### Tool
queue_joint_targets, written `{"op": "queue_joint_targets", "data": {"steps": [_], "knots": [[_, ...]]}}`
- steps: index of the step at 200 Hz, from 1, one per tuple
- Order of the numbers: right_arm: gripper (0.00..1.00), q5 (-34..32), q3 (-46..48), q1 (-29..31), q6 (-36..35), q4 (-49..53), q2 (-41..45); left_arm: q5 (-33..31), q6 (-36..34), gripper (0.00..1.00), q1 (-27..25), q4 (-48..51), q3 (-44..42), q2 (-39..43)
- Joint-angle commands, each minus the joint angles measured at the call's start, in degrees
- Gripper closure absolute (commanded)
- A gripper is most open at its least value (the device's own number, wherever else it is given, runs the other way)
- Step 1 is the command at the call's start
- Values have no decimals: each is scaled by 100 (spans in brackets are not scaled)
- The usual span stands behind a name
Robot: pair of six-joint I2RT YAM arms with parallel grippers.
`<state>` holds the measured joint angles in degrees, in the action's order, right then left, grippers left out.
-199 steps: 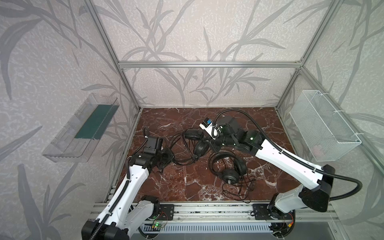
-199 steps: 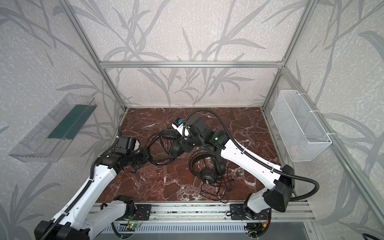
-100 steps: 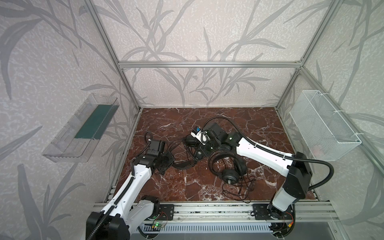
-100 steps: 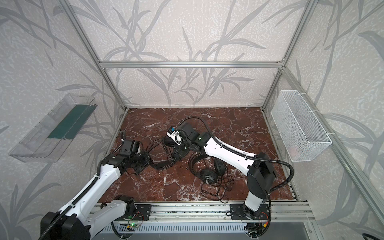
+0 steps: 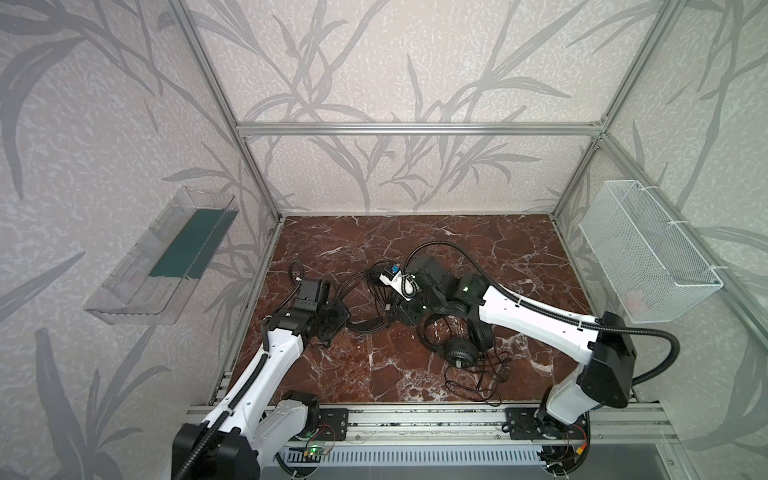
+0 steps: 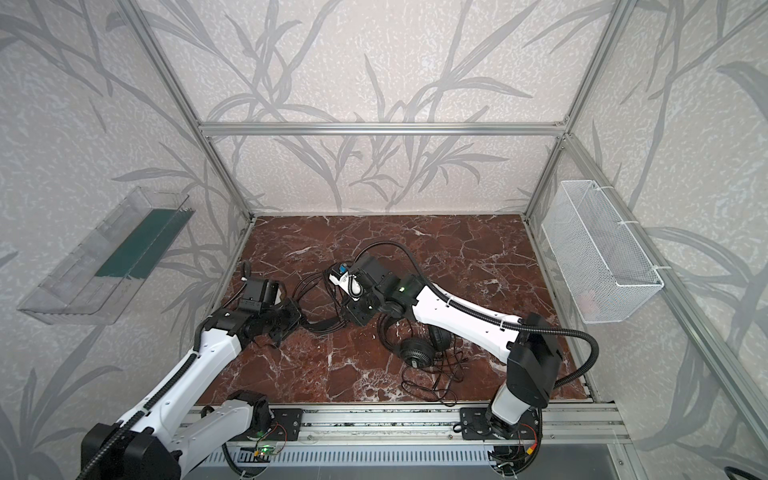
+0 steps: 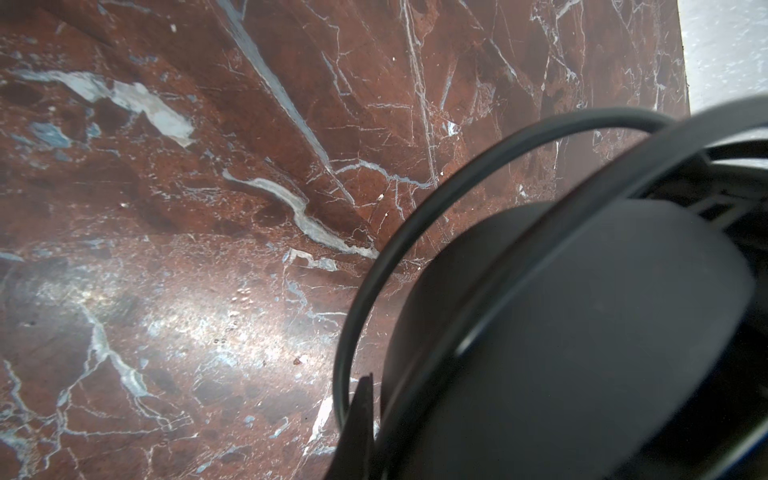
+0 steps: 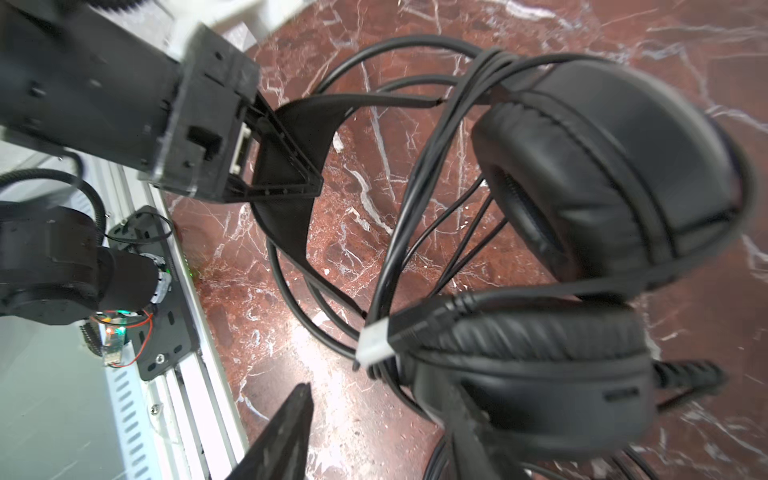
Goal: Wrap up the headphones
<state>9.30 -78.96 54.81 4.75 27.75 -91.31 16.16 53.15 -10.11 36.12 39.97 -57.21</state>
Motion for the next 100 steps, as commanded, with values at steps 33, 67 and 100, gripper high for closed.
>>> {"op": "queue_joint_targets", "data": {"steps": [33, 67, 100], "knots": [[34, -903, 259, -22, 43, -119, 1233, 160, 47, 100, 52, -510, 82, -77], [22, -1342, 554, -68, 82, -192, 1708, -5, -58, 100, 88, -562, 95, -219], [14, -1474, 916, -141, 152, -296, 1979, -4, -113, 100, 181, -672, 184, -531]]}}
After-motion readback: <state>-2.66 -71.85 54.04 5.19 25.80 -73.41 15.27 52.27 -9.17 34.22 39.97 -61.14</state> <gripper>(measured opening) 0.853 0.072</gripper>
